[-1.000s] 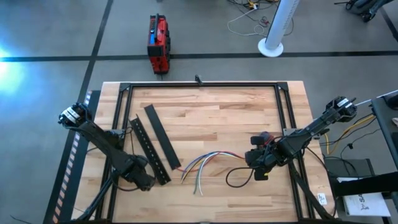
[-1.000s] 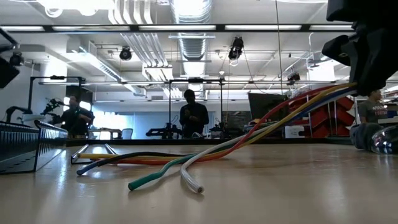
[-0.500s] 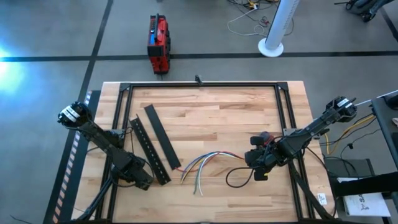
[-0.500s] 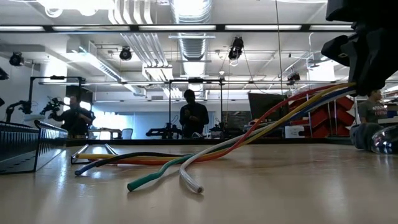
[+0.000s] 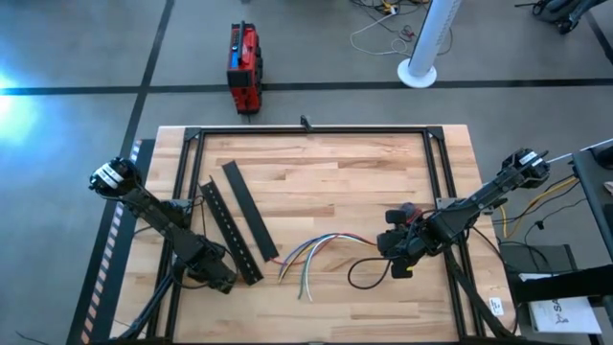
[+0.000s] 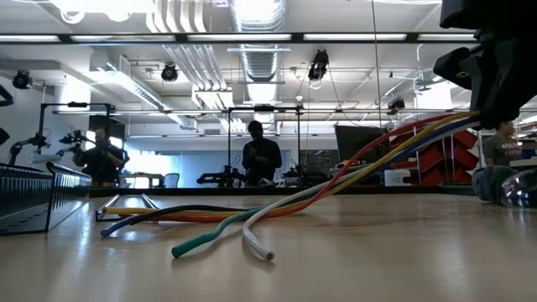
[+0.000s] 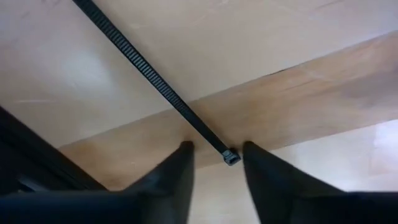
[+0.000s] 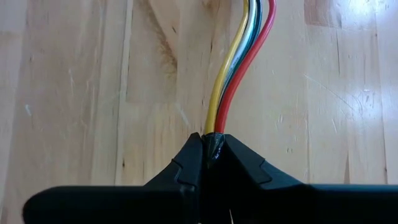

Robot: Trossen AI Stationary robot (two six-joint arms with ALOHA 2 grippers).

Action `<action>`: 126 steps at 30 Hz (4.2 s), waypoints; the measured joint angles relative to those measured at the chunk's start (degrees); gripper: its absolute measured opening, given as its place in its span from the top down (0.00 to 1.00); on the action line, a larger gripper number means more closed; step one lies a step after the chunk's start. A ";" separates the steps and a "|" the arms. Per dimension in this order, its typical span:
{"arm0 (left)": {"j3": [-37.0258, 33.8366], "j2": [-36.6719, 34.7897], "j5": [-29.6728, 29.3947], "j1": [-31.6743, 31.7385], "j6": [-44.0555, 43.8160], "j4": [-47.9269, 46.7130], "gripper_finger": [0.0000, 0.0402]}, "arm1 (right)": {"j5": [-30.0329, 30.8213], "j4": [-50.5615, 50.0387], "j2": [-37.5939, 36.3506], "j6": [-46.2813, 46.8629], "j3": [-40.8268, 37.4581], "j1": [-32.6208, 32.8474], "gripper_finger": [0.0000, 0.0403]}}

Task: Ziptie cables
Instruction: Wrap the cable wires with the black zip tie

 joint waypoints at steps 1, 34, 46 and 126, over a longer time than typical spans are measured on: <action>-0.01 0.00 -0.22 0.00 0.00 -0.11 0.79 | 0.00 0.00 0.00 0.00 0.00 0.00 0.93; 28.56 -0.48 -20.19 -0.69 15.03 -28.75 1.00 | 0.04 -0.24 -0.09 -3.75 1.87 0.00 0.93; 38.79 -0.52 -57.62 -0.82 43.52 -22.32 1.00 | 1.88 -0.10 -0.09 -5.16 1.95 0.00 0.93; 50.35 39.10 -46.43 28.39 109.63 50.88 0.47 | 11.45 -5.18 0.00 -13.12 8.48 0.02 0.93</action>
